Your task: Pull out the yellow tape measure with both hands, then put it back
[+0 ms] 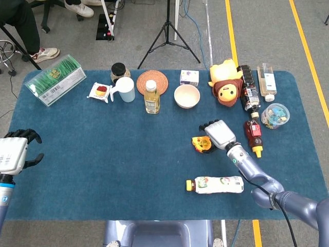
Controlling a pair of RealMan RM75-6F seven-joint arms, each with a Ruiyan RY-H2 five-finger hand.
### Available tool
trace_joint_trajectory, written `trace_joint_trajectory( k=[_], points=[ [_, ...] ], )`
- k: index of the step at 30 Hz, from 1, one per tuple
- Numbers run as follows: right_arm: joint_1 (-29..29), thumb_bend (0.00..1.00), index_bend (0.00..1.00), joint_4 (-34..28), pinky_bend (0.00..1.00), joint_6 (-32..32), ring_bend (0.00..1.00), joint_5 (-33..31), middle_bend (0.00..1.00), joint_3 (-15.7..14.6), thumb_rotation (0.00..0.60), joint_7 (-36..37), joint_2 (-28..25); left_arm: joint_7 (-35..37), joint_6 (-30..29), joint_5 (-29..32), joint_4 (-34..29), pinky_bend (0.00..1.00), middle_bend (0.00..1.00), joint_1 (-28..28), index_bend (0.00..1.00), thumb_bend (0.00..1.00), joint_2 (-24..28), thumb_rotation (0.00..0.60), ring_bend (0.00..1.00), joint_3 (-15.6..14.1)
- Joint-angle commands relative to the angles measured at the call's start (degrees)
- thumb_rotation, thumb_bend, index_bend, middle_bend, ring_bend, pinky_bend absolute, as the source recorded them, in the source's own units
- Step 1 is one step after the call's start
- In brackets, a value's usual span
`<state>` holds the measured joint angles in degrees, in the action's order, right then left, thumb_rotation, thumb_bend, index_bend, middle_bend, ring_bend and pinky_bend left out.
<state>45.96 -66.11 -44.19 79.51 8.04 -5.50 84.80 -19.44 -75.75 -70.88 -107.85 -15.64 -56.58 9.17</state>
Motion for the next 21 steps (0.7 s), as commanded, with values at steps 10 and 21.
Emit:
trace_joint_trajectory(
  k=[10, 21],
  points=[
    [0.2, 0.03, 0.3, 0.8, 0.34, 0.8, 0.34, -1.5, 0.38, -0.8, 0.386, -1.6, 1.8, 0.7, 0.3, 0.3, 0.6, 0.33, 0.38, -0.2, 0.46, 0.2, -0.1, 0.6, 0.31, -0.4],
    [0.7, 0.03, 0.31, 3.1, 0.35, 1.5, 0.35, -2.5, 0.38, -1.1, 0.387, -1.9, 3.7, 1.6, 0.1, 0.3, 1.2, 0.33, 0.38, -0.1, 0.46, 0.2, -0.2, 0.6, 0.31, -0.9]
  ],
)
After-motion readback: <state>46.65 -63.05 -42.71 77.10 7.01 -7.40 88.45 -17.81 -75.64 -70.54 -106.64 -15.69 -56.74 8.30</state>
